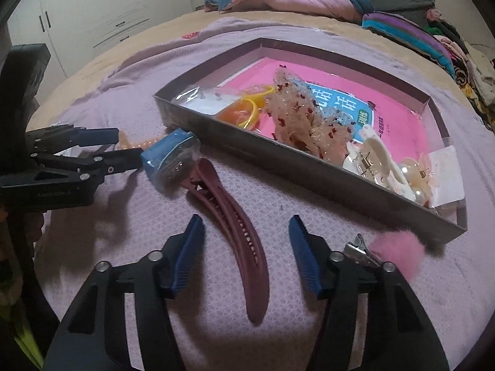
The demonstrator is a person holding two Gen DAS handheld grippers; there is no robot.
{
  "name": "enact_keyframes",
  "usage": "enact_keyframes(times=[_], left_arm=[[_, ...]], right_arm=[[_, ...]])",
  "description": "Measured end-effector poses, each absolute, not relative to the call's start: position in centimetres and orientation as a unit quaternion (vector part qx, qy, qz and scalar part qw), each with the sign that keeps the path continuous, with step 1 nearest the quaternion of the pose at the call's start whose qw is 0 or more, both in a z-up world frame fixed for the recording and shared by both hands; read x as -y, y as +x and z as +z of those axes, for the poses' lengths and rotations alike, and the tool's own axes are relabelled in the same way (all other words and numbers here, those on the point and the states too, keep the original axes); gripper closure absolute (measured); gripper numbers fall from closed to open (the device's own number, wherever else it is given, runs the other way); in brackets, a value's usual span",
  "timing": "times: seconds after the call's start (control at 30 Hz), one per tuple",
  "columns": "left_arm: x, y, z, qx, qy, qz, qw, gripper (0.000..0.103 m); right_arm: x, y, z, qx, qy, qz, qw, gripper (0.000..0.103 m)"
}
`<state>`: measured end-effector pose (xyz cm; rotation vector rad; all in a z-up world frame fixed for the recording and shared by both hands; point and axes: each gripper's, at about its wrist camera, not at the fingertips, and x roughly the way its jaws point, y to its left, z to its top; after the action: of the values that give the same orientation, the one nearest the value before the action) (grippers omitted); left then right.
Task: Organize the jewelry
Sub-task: 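Grasp the peach spiral hair tie with the left tool while the right tool grasps the maroon claw clip, then lower the spiral tie into the tray with the left tool while the right tool releases the maroon clip there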
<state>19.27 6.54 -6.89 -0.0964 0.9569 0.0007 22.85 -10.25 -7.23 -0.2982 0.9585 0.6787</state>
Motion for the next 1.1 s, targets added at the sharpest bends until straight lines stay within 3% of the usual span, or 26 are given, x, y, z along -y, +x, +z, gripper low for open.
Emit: enact_keyframes(times=[0.13, 0.3, 0.5, 1.1], left_arm=[[-5.9, 20.2, -7.1, -0.463, -0.044, -0.011, 0.885, 0.048], [-4.7, 20.8, -7.5, -0.468, -0.029, -0.027, 0.883, 0.065], [-4.4, 20.0, -7.3, -0.466, -0.027, -0.034, 0.884, 0.078], [-4.8, 16.1, -1.8, -0.421, -0.064, -0.034, 0.904, 0.079]], right_arm=[[10.7, 23.0, -7.2, -0.454, -0.126, 0.322, 0.821, 0.076], [11.4, 22.4, -6.9, -0.456, -0.114, 0.331, 0.818, 0.093], [12.1, 20.9, -5.8, -0.452, -0.081, 0.354, 0.815, 0.093], [17.6, 19.8, -0.2, -0.388, -0.011, 0.346, 0.854, 0.093]])
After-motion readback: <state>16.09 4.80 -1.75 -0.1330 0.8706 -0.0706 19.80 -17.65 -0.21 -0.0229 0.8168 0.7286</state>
